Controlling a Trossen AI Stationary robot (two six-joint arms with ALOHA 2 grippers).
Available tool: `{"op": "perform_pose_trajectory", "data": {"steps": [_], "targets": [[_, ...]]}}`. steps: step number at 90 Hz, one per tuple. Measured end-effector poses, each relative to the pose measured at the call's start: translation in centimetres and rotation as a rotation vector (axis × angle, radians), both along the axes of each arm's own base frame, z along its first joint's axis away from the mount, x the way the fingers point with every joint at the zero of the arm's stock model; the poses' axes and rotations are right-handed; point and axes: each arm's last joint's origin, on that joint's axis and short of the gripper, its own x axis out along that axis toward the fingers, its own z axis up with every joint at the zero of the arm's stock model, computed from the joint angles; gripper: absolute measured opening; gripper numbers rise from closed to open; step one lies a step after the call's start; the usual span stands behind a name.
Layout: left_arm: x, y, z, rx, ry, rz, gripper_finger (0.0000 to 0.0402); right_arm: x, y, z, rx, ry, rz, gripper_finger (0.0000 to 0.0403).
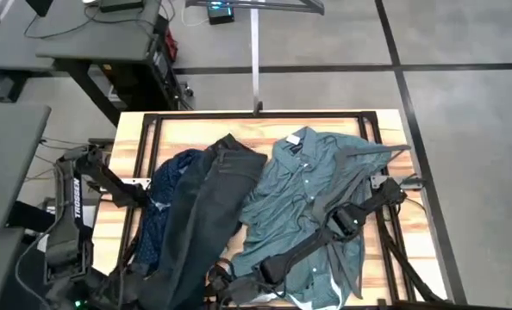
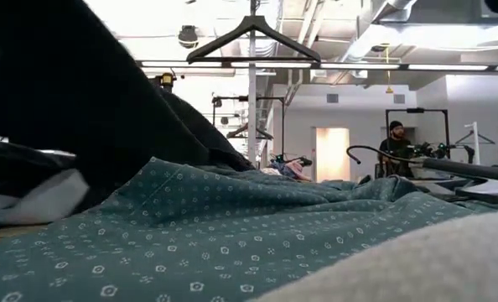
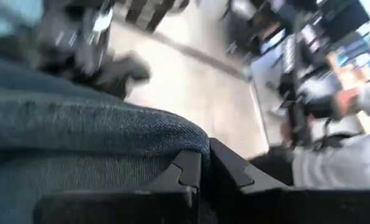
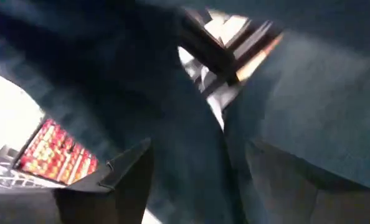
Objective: Hang clothes
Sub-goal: Hang the black pants on the rack
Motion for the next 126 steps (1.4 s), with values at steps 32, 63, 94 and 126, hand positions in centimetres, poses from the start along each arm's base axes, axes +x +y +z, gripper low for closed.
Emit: {"op": "perform_pose_trajectory", "data": {"steps": [32, 63, 94, 126], "targets": [[1.8, 0.7, 0.3, 0.028, -0.063, 0.103, 0.0000, 0.6, -1.3, 0.1, 0.103, 0.021, -0.102, 0.0239], [1.9, 0.8, 0.3, 0.030, -0.074, 0.140, 0.0000, -1.7, 2.8, -0.1, 0.140, 0.063, 0.071, 0.0239], [2.1, 1.3, -0.6, 0.117, -0.106, 0.289, 0.0000, -5.3, 8.1, 0.7, 0.274, 0.068, 0.324, 0.0239], [2.0, -1.4, -3.6, 0.178, -0.073, 0.291, 0.0000, -6.4, 9.7, 2.5, 0.346, 0.072, 0.268, 0.0239]]}}
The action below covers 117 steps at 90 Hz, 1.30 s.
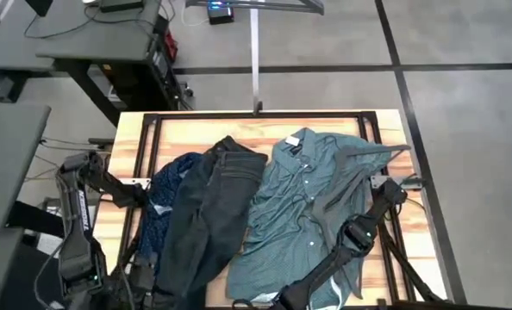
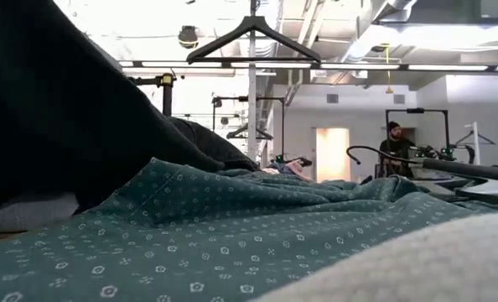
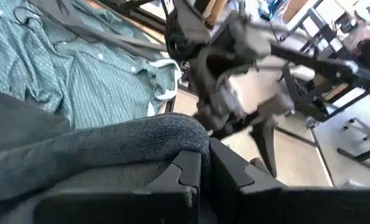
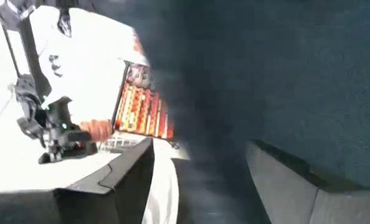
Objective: Hang clothes
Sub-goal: Hang the black pants on the rack
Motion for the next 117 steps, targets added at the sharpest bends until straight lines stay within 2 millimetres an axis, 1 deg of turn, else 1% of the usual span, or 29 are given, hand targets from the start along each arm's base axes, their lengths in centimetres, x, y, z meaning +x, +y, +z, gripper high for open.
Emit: {"op": "perform_pose_trajectory", "data": {"steps": [12, 23, 30, 42, 56, 61, 68, 79, 88, 96, 107, 117], "targets": [[-0.5, -1.8, -1.5, -0.006, 0.046, -0.066, 0.0000, 0.5, -0.6, 0.1, -0.013, 0.013, -0.043, 0.0239], [-1.0, -2.8, -3.4, 0.004, 0.185, -0.140, 0.0000, 1.0, -1.3, -0.2, -0.015, 0.048, -0.060, 0.0239], [-1.1, -3.4, -4.3, -0.020, 0.264, -0.183, 0.0006, 1.2, -1.6, -0.4, -0.016, 0.064, -0.070, 0.0239], [-1.3, -4.3, -5.7, -0.028, 0.399, -0.265, 0.0046, 1.7, -2.2, -0.4, -0.015, 0.068, -0.085, 0.0239], [-1.4, -4.4, -6.1, -0.042, 0.530, -0.354, 0.0104, 2.1, -2.7, -0.5, -0.021, 0.074, -0.097, 0.0239], [-1.5, -4.5, -6.2, -0.060, 0.585, -0.384, 0.0117, 2.3, -3.0, -0.6, -0.026, 0.078, -0.104, 0.0239], [-1.9, -4.6, -6.3, -0.092, 0.646, -0.411, 0.0124, 2.4, -3.2, -0.6, -0.041, 0.075, -0.106, 0.0239], [-2.3, -4.6, -6.0, -0.157, 0.687, -0.379, 0.0126, 2.7, -3.5, -0.6, -0.060, 0.065, -0.110, 0.0239], [-2.3, -4.4, -4.8, -0.185, 0.681, -0.376, 0.0127, 2.7, -3.5, -0.7, -0.099, 0.049, -0.105, 0.0239], [-2.5, -3.6, -4.0, -0.163, 0.710, -0.305, 0.0127, 2.6, -3.7, -1.2, -0.163, 0.084, -0.106, 0.0239], [-3.0, -2.1, -5.0, -0.035, 0.752, -0.137, 0.0123, 2.5, -4.2, -2.2, -0.251, 0.163, -0.175, 0.0239], [-3.2, -1.6, -6.4, 0.051, 0.767, -0.047, 0.0121, 2.6, -4.4, -2.2, -0.271, 0.155, -0.250, 0.0239]]}}
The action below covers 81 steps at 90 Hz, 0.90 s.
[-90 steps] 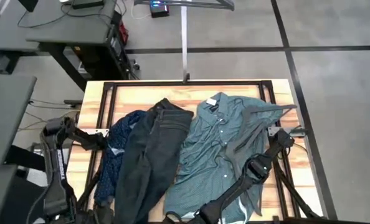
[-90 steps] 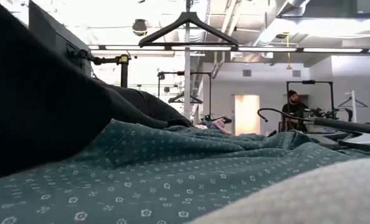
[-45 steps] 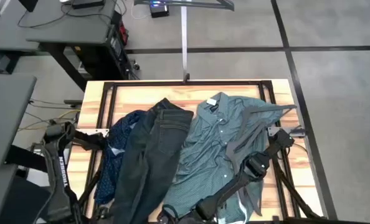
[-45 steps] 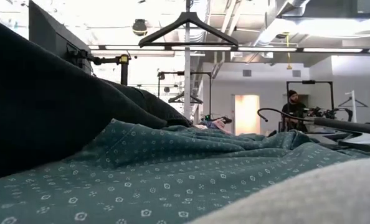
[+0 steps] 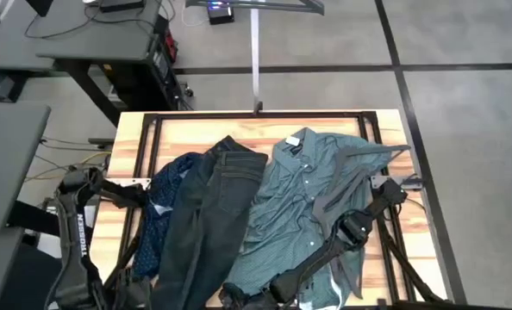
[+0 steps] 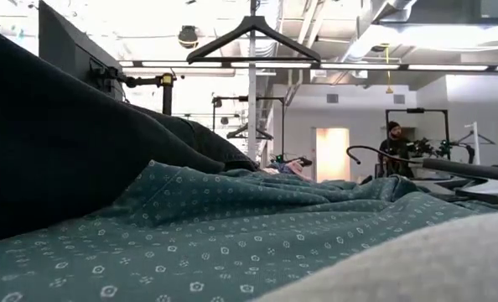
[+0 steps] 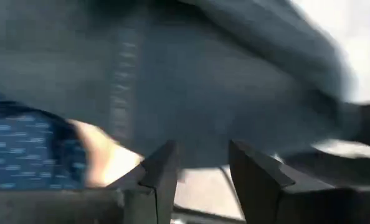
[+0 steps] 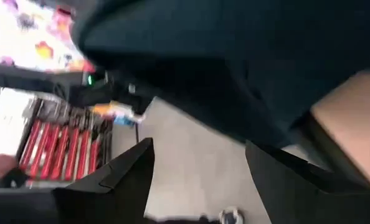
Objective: Hang clothes
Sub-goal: Hang the black pants on the rack
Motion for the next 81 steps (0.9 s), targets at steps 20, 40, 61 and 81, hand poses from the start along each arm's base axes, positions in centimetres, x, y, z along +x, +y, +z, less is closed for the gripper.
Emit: {"op": "perform_pose_trajectory", "data": {"steps": [20, 40, 61, 81], "targets": [[-0.1, -0.2, -4.1, 0.147, 0.026, -0.047, 0.0121, 0.7, -1.0, 0.3, -0.017, -0.033, -0.061, 0.0239], [0.5, -0.6, -7.3, 0.254, 0.021, -0.085, 0.0121, 1.9, -2.8, 0.2, -0.023, -0.020, -0.097, 0.0239], [3.3, -3.4, -9.6, 0.135, -0.073, -0.187, 0.0120, 3.0, -4.1, 0.9, 0.007, -0.088, -0.118, 0.0239], [7.2, -4.7, -10.1, 0.046, -0.233, -0.263, 0.0120, 3.9, -5.5, 1.5, 0.030, -0.138, -0.126, 0.0239]]}}
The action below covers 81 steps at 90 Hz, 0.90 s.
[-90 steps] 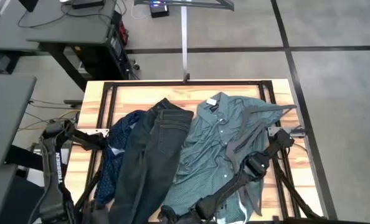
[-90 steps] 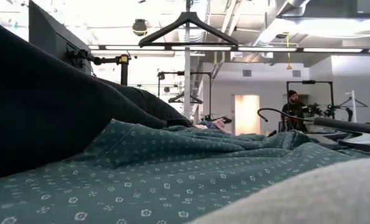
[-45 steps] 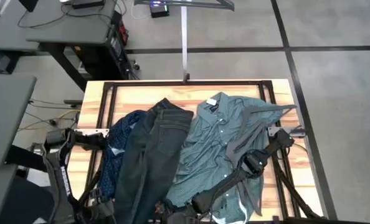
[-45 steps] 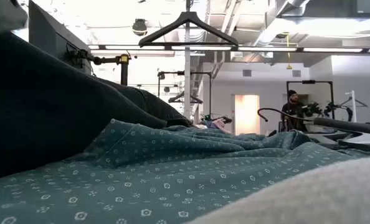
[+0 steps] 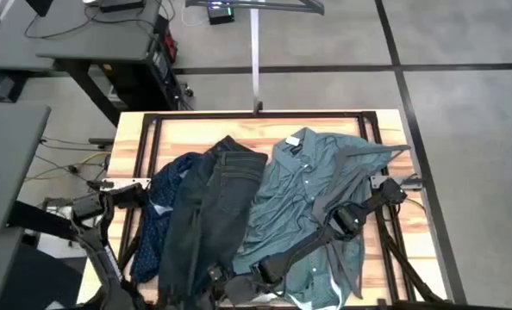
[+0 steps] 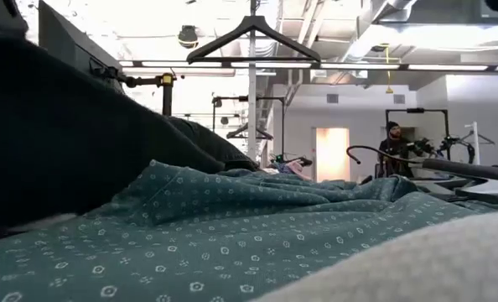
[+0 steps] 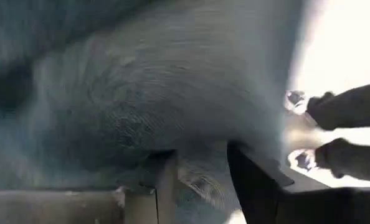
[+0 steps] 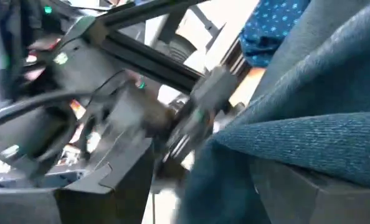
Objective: Hang clothes
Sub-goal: Hang the black pants on the rack
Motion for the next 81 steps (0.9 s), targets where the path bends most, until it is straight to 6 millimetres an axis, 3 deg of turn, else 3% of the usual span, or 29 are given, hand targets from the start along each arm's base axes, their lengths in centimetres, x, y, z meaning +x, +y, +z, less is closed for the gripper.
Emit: {"op": "perform_pose_trajectory", "data": {"steps": [17, 30, 47, 53, 69, 81], "targets": [[2.1, 0.6, 0.5, 0.025, -0.154, 0.100, 0.0120, 0.3, -0.1, 0.9, -0.025, -0.025, 0.058, 0.0239], [2.3, 0.5, 0.7, -0.033, -0.134, 0.142, 0.0120, -0.1, 0.0, 1.5, -0.114, 0.013, 0.113, 0.0239], [-0.3, -0.6, 3.4, -0.176, -0.092, 0.183, 0.0120, -2.8, 1.0, 4.4, -0.285, 0.157, 0.215, 0.0239], [-1.6, -0.9, 3.8, -0.207, -0.013, 0.181, 0.0120, -3.6, 1.5, 4.5, -0.330, 0.204, 0.240, 0.0239], [-4.7, -0.8, 2.4, -0.137, 0.065, 0.261, 0.0120, -4.5, 1.7, 3.2, -0.380, 0.325, 0.256, 0.0239], [-4.8, -0.1, 0.5, -0.043, 0.048, 0.249, 0.0120, -5.4, 2.4, 2.9, -0.382, 0.381, 0.265, 0.0239]]}}
